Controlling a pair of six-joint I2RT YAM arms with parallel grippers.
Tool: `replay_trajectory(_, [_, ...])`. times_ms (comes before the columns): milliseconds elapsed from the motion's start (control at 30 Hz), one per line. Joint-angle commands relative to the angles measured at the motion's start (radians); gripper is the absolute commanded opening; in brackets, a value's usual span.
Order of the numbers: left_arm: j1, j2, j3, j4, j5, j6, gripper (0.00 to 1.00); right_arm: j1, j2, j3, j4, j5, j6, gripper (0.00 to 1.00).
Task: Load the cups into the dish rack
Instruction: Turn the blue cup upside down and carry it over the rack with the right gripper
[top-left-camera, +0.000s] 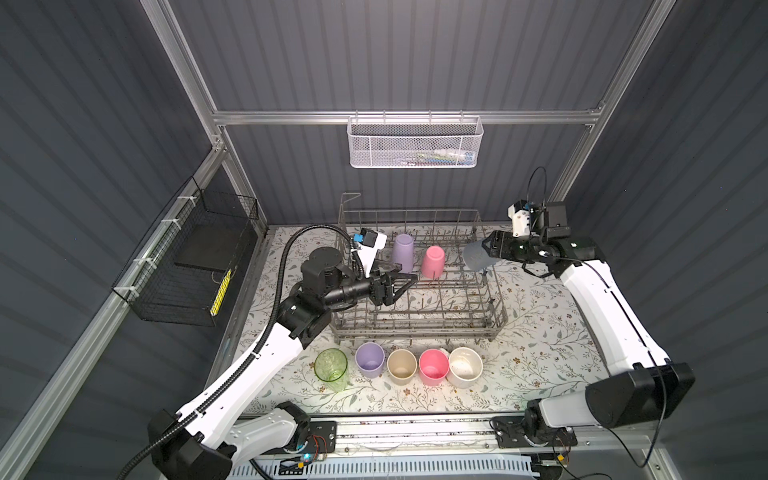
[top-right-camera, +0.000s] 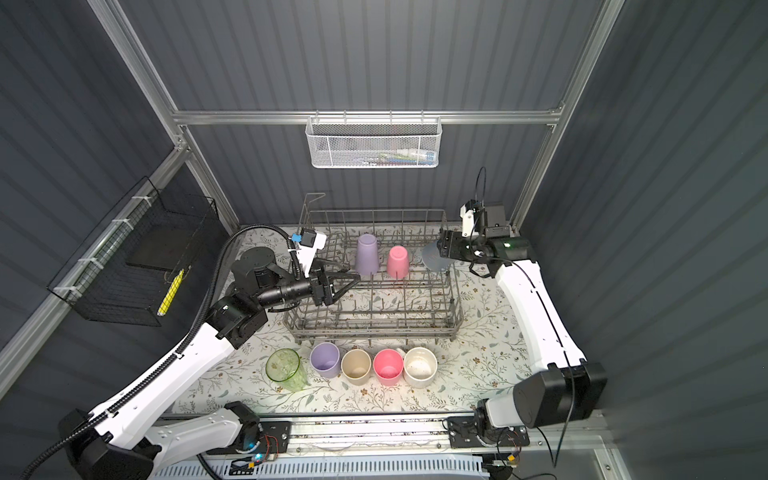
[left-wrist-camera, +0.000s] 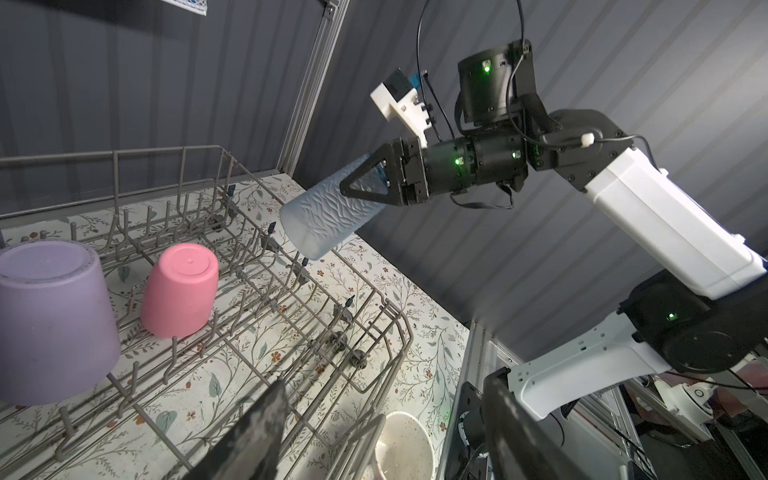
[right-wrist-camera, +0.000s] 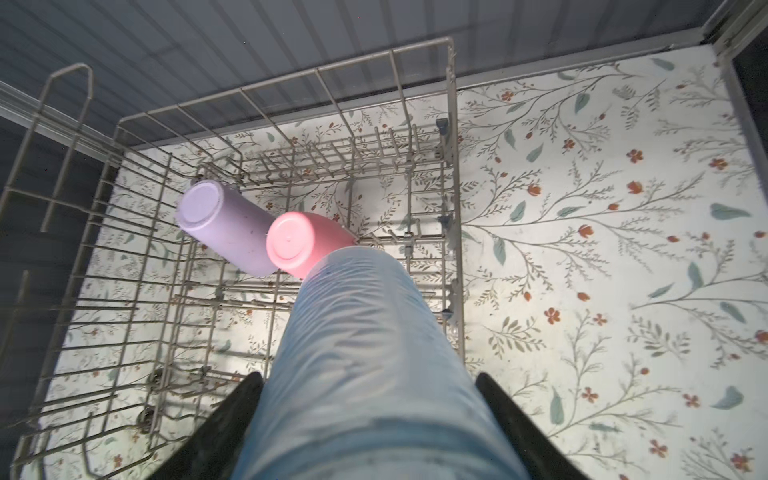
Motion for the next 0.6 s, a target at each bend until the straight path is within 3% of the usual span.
replay_trajectory(0, [0.006, 0.015, 0.020, 0.017, 0.019, 0.030, 0.74, 0.016, 0.065, 0.066, -0.021, 0.088, -0.055, 0.16])
replay_trajectory(567, [0.006, 0.069, 0.023, 0.022, 0.047, 0.061, 0.74, 0.057, 0.309, 0.272, -0.045, 0.139, -0.077, 0.14])
